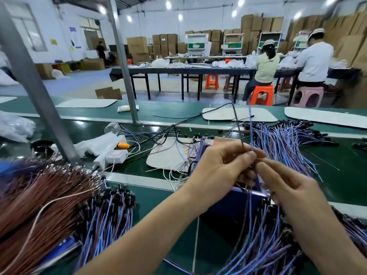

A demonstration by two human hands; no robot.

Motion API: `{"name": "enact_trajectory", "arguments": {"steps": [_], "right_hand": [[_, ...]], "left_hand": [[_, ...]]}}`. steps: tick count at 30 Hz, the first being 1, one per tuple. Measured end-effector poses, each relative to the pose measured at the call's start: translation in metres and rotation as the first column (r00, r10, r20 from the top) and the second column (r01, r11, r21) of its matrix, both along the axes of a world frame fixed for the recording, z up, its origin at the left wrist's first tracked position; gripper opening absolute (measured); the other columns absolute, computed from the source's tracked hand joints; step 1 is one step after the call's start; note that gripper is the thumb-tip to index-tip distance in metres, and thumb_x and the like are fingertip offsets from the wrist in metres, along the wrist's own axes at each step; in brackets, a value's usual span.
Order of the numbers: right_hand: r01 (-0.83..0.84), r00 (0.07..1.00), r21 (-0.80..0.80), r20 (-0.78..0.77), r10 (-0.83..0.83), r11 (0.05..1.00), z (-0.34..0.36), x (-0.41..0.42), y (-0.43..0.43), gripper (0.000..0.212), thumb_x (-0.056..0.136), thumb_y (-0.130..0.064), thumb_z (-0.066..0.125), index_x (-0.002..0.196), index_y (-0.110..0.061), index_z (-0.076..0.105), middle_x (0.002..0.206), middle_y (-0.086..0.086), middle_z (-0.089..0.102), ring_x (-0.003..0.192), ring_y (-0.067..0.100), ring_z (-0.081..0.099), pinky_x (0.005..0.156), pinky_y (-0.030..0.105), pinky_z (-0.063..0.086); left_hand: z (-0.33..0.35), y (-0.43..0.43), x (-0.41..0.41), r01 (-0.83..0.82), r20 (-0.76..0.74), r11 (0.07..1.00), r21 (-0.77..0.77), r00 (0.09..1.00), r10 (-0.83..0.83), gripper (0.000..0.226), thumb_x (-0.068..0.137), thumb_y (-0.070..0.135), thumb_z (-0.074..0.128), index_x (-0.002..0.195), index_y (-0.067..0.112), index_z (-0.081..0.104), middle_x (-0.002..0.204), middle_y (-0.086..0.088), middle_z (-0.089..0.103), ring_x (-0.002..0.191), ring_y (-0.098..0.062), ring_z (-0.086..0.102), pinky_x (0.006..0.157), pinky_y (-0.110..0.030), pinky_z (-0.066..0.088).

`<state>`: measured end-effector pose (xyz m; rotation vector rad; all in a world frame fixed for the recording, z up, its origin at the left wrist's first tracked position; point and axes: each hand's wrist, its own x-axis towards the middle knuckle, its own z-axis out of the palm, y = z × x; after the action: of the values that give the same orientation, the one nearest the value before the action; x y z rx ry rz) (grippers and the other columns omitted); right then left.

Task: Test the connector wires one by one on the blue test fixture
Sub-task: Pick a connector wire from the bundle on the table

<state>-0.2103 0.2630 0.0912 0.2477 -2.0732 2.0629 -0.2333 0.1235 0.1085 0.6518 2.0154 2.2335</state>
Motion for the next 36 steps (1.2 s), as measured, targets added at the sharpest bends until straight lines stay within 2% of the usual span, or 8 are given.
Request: {"name": "enact_trajectory", "arguments": {"steps": [4, 8, 14, 20, 24, 30, 33, 36], "right_hand": [[-0.166, 0.982, 0.117, 0.108, 0.154, 0.979, -0.007, 0.009, -0.010, 0.015, 0.074, -0.021, 0.066, 0.075, -0.027, 0.079, 0.059, 0.002, 0.067, 0.037, 0.002, 0.044, 0.039, 0.008, 0.032], [-0.078, 0.993, 0.114, 0.096, 0.067, 0.990, -0.012, 0.013, -0.010, 0.017, 0.083, -0.006, 0.063, 0.076, -0.012, 0.078, 0.068, 0.015, 0.069, 0.039, 0.018, 0.051, 0.033, 0.019, 0.038], [0.325, 0.888, 0.432, -0.446, -0.114, 0.842, -0.022, 0.033, 0.005, 0.018, 0.078, -0.031, 0.074, 0.082, -0.047, 0.068, 0.080, -0.024, 0.069, 0.063, -0.004, 0.061, 0.058, 0.001, 0.040], [0.188, 0.961, 0.760, -0.272, 0.042, 0.623, -0.067, 0.043, 0.002, 0.032, 0.070, 0.001, 0.079, 0.090, -0.023, 0.078, 0.077, -0.029, 0.061, 0.077, -0.010, 0.062, 0.067, -0.002, 0.038], [-0.102, 0.993, 0.866, 0.058, 0.104, 0.490, -0.086, 0.038, -0.003, 0.024, 0.085, -0.018, 0.071, 0.102, -0.034, 0.072, 0.089, -0.024, 0.063, 0.078, -0.008, 0.060, 0.075, 0.005, 0.043], [-0.083, 0.996, 0.720, 0.088, 0.027, 0.689, -0.089, 0.041, -0.009, 0.009, 0.087, -0.029, 0.065, 0.082, -0.032, 0.071, 0.051, -0.017, 0.063, 0.045, -0.001, 0.054, 0.046, 0.010, 0.037], [-0.052, 0.998, 0.700, 0.067, 0.007, 0.713, -0.087, 0.044, -0.014, 0.028, 0.091, -0.033, 0.056, 0.083, -0.014, 0.075, 0.035, -0.005, 0.044, 0.032, 0.008, 0.034, 0.040, 0.015, 0.024], [-0.045, 0.998, 0.679, 0.062, 0.004, 0.732, -0.091, 0.046, -0.015, 0.039, 0.096, -0.030, 0.050, 0.093, 0.003, 0.071, 0.044, 0.007, 0.053, 0.032, 0.008, 0.030, 0.041, 0.018, 0.021]], "left_hand": [[0.019, -0.015, -0.002, -0.030, -0.070, 0.984, 0.177, 0.997, 0.043, 0.019, 0.097, 0.004, 0.046, 0.095, 0.005, 0.066, 0.076, 0.000, 0.067, 0.061, -0.006, 0.057, 0.058, -0.017, 0.049], [0.030, -0.039, 0.008, -0.011, -0.137, 0.946, 0.325, 0.989, 0.059, 0.019, 0.089, 0.016, 0.050, 0.094, 0.006, 0.066, 0.075, -0.001, 0.069, 0.060, -0.007, 0.058, 0.057, -0.017, 0.049], [0.034, -0.083, 0.027, -0.018, -0.151, 0.820, 0.571, 0.980, 0.127, 0.022, 0.085, 0.012, 0.054, 0.096, 0.003, 0.070, 0.073, -0.006, 0.069, 0.056, -0.007, 0.059, 0.051, -0.014, 0.049], [-0.014, -0.099, 0.055, -0.085, -0.087, 0.928, 0.362, 0.988, 0.125, 0.022, 0.086, 0.013, 0.054, 0.090, 0.011, 0.075, 0.073, -0.004, 0.066, 0.061, -0.008, 0.058, 0.057, -0.016, 0.049], [-0.043, -0.102, 0.067, -0.140, 0.044, 0.952, 0.272, 0.990, 0.133, 0.035, 0.092, -0.011, 0.040, 0.095, 0.006, 0.071, 0.077, -0.005, 0.067, 0.066, -0.011, 0.061, 0.065, -0.018, 0.052], [-0.039, -0.118, 0.062, -0.171, 0.071, 0.947, 0.271, 0.985, 0.157, 0.038, 0.095, -0.012, 0.034, 0.103, 0.008, 0.066, 0.087, -0.008, 0.073, 0.076, -0.012, 0.068, 0.073, -0.017, 0.054], [-0.032, -0.122, 0.051, -0.187, 0.101, 0.959, 0.211, 0.980, 0.169, 0.032, 0.095, -0.009, 0.039, 0.101, 0.006, 0.067, 0.084, -0.006, 0.073, 0.070, -0.009, 0.067, 0.069, -0.016, 0.055], [-0.030, -0.127, 0.041, -0.214, 0.051, 0.976, 0.039, 0.976, 0.212, 0.028, 0.095, -0.006, 0.045, 0.103, 0.008, 0.068, 0.081, -0.002, 0.073, 0.066, -0.009, 0.063, 0.064, -0.017, 0.053]]}}
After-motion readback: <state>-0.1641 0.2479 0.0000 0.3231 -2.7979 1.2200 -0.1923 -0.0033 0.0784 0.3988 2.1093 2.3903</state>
